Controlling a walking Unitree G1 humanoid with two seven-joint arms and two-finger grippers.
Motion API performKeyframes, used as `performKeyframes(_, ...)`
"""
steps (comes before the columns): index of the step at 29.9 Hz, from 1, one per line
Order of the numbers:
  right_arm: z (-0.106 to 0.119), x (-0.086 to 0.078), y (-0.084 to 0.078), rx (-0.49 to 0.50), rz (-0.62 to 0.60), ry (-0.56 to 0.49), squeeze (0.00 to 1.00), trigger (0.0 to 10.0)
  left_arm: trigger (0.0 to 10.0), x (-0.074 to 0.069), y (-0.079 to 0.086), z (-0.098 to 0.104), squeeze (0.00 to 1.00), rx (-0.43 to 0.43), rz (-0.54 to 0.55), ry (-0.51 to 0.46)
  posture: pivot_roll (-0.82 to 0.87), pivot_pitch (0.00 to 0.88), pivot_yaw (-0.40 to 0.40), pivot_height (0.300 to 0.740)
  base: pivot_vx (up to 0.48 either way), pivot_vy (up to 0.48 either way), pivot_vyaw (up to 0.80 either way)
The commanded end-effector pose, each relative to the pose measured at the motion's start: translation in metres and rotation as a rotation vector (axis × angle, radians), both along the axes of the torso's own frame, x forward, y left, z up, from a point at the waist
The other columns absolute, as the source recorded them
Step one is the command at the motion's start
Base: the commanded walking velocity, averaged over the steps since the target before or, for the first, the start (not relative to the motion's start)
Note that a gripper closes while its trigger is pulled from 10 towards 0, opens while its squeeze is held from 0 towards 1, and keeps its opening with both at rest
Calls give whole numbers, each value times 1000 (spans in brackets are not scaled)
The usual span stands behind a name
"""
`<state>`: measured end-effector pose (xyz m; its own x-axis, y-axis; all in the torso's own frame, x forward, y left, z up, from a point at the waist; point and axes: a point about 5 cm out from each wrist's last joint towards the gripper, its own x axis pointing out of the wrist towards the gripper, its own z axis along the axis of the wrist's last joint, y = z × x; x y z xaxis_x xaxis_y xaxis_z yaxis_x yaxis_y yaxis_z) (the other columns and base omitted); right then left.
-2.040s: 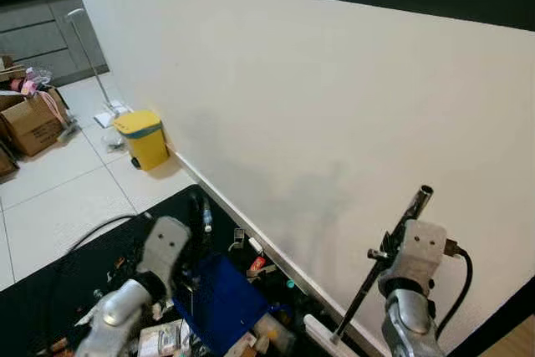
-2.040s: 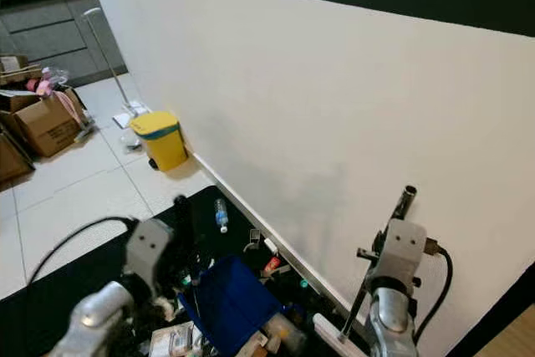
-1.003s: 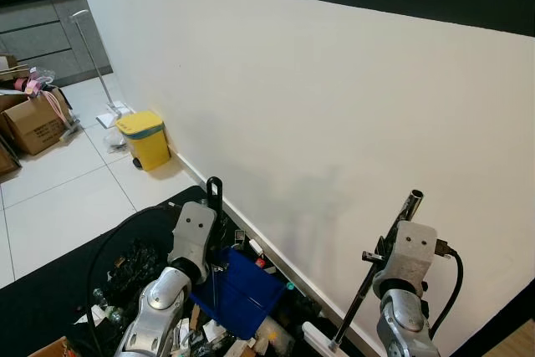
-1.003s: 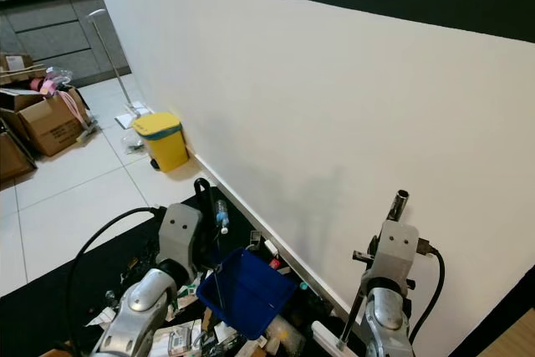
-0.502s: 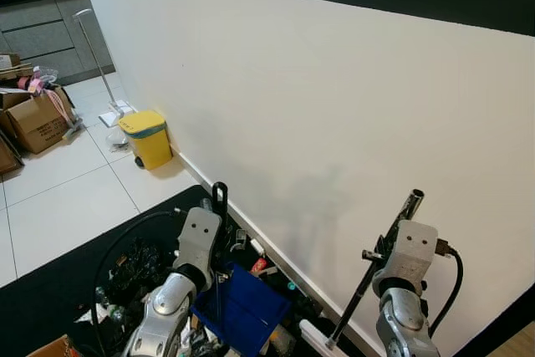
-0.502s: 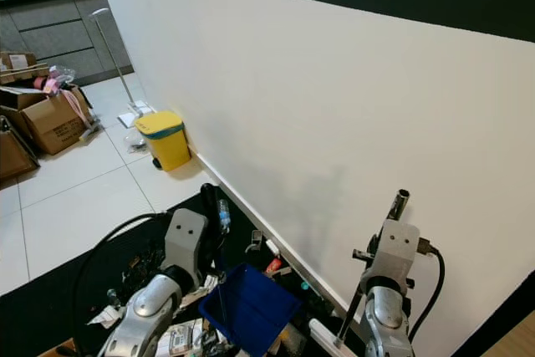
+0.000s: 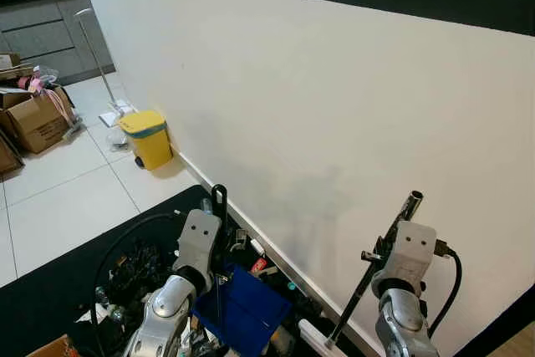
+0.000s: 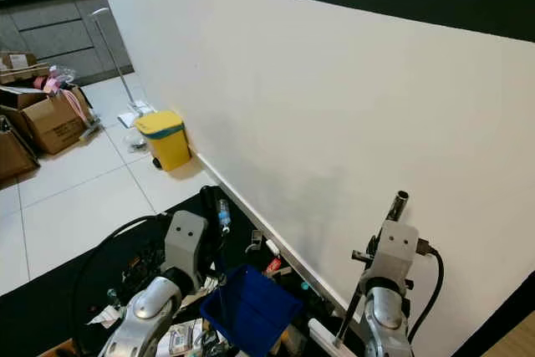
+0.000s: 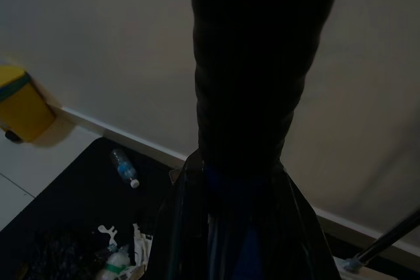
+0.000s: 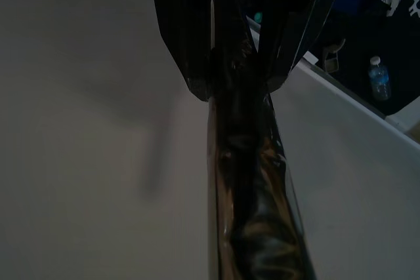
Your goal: Sweep floor
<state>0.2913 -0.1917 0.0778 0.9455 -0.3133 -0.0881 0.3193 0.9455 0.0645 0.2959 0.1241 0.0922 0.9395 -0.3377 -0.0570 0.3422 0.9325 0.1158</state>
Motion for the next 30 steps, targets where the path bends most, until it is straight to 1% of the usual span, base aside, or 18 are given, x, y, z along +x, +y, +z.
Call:
performKeyframes(1, 3, 2, 2, 12, -1, -30, 0, 10000, 10000, 0, -3, 5, 0, -14, -3, -25, 10, 73, 64, 740, 0, 0, 0)
performKeyframes(5, 2, 1, 2, 13, -1, -26, 0, 10000, 10000, 0, -2, 5, 0, -1, -1, -30, 10, 72, 63, 740, 0, 0, 0)
performKeyframes(11, 2, 1, 2, 11, 0, -25, 0, 10000, 10000, -1, -2, 4, 0, -14, 3, -26, 9, 68, 62, 740, 0, 0, 0)
performKeyframes(17, 2, 1, 1, 9, 2, -26, 0, 10000, 10000, 0, -3, 5, 0, -4, -2, -33, 9, 65, 62, 740, 0, 0, 0)
performKeyframes(30, 2, 1, 1, 6, 0, -25, 0, 10000, 10000, -1, -3, 4, 0, 1, -8, -31, 6, 64, 65, 740, -287, 0, 0)
